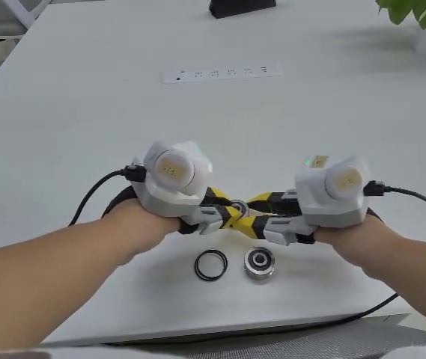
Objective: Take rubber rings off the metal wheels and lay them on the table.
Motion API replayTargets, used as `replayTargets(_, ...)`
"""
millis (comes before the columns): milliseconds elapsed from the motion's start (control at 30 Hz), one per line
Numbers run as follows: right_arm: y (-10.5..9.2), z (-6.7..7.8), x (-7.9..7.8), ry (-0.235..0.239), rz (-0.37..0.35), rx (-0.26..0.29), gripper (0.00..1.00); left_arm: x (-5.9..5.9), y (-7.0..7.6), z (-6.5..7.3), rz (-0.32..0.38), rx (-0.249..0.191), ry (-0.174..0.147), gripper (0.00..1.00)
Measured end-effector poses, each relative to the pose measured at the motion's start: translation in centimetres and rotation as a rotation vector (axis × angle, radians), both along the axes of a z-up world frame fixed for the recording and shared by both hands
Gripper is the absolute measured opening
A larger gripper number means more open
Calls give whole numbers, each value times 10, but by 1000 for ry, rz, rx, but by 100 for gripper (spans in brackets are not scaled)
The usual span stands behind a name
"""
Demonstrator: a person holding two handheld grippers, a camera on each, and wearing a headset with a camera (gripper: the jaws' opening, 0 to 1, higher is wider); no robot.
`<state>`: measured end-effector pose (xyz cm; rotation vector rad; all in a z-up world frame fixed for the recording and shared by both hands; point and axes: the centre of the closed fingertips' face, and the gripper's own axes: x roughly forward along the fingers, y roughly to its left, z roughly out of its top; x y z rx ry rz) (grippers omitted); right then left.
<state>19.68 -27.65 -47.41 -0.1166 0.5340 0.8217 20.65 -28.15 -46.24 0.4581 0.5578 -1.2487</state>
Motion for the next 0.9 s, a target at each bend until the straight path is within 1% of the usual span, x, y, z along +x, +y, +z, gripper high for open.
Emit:
replayTargets(467, -5, -1, -2, 0, -6, -7, 18, 0, 0, 0, 2, -1, -1, 7)
replayTargets(900, -6, -2, -2, 10, -22, 4, 18, 0, 0, 0, 8, -1, 1, 7)
